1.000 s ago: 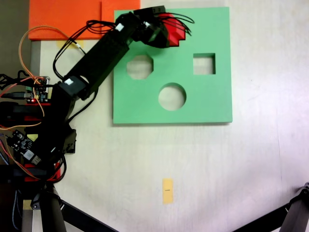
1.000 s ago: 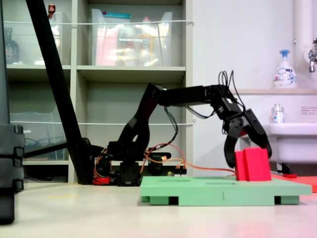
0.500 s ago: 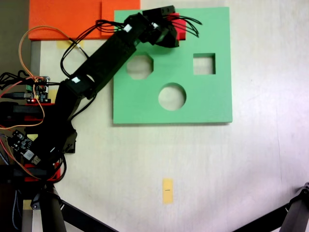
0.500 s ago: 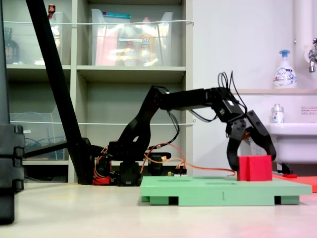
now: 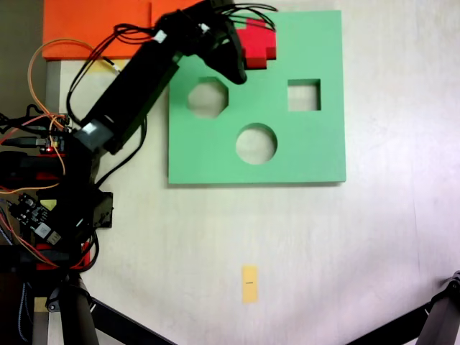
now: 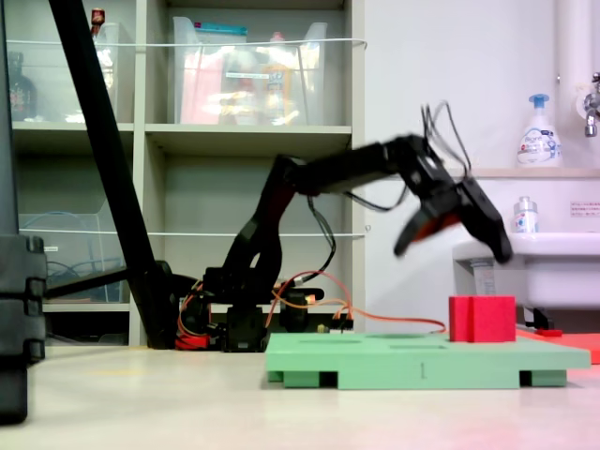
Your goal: Put the cross columnar block into the corresponding hole
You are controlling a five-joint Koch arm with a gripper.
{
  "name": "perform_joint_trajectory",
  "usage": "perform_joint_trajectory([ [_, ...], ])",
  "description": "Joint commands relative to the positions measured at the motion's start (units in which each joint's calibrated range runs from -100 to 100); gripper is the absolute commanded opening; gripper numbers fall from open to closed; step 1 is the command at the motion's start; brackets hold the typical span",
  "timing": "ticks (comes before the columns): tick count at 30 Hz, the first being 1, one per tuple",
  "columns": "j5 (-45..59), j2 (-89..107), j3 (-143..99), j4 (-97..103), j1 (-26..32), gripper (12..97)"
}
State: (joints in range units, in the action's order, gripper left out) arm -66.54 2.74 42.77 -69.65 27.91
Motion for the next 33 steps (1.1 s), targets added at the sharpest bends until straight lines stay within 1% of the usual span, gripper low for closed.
perform_joint_trajectory([
  [1, 7.7, 17.2, 2.6, -9.7, 0.1, 95.6],
  [5, 17.6, 36.1, 2.6, -20.8, -2.6, 95.6],
  [7, 18.9, 45.6, 2.3, -21.9, -5.8, 95.5],
  [9, 21.5, 53.7, 2.3, -21.4, -10.4, 94.3],
  [10, 25.2, 57.2, 2.3, -21.4, -12.7, 86.0],
  [12, 37.0, 63.2, 2.3, -20.5, -18.7, 68.3],
  [13, 43.0, 65.1, 2.2, -19.4, -21.6, 63.3],
  [14, 46.0, 65.8, 2.2, -17.7, -24.0, 61.6],
  [15, 46.3, 65.8, 2.2, -15.4, -26.0, 61.6],
  [16, 46.4, 67.2, 0.1, -12.8, -27.1, 61.5],
  [18, 48.0, 74.8, -7.7, -7.8, -27.4, 61.5],
  [20, 51.8, 88.9, -27.9, 7.1, -30.5, 60.0],
  [21, 53.5, 97.3, -42.8, 22.4, -31.1, 57.0],
  [23, 56.8, 97.3, -70.4, 56.8, -31.2, 54.8],
  [24, 58.8, 97.3, -84.3, 77.1, -31.7, 54.3],
  [26, 61.5, 97.3, -101.5, 99.6, -32.6, 53.6],
  [30, 64.7, 97.3, -127.2, 112.6, -33.1, 53.4],
  [33, 65.3, 97.3, -142.8, 115.5, -32.8, 53.2],
])
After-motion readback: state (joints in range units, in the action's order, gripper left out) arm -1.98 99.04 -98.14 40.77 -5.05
